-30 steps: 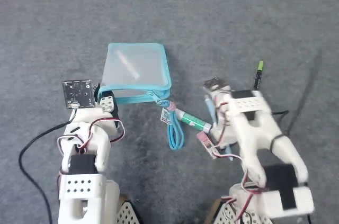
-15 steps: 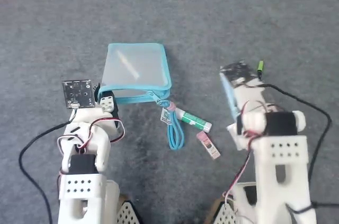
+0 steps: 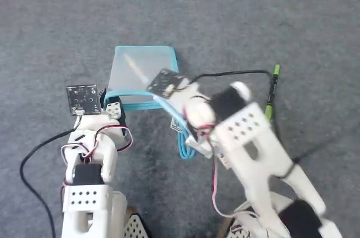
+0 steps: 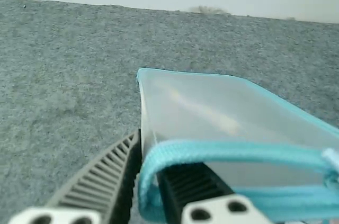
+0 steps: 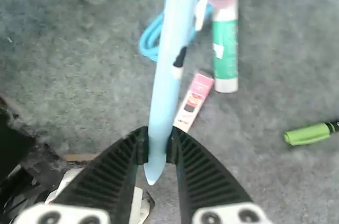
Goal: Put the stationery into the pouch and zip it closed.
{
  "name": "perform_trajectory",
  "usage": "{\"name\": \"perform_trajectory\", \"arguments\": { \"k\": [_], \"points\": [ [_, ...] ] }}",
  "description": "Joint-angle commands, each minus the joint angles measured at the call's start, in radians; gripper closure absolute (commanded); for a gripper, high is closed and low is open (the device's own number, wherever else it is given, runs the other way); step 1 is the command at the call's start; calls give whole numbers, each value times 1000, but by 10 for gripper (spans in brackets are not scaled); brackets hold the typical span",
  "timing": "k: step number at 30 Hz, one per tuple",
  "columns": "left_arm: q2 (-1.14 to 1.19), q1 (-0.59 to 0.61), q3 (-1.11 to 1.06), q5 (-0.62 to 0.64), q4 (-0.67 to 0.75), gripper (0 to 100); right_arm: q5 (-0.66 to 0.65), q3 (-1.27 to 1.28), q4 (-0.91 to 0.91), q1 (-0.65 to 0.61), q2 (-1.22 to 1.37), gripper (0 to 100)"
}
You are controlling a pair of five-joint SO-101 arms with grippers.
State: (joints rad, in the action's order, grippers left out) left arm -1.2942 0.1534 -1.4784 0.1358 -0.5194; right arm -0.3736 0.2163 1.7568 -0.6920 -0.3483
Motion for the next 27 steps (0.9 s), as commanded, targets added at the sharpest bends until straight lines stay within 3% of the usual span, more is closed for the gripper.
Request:
{"name": "perform_trajectory", "arguments": {
  "k": [1, 14, 27],
  "points": [
    [-6, 0, 10, -18, 61, 988, 14, -77, 41, -51, -1, 991],
    [-6, -3, 10, -18, 68, 988, 18, -101, 38, -61, 127, 991],
    [-11, -190, -28, -118, 52, 988, 63, -356, 41, 71, 344, 991]
  ]
}}
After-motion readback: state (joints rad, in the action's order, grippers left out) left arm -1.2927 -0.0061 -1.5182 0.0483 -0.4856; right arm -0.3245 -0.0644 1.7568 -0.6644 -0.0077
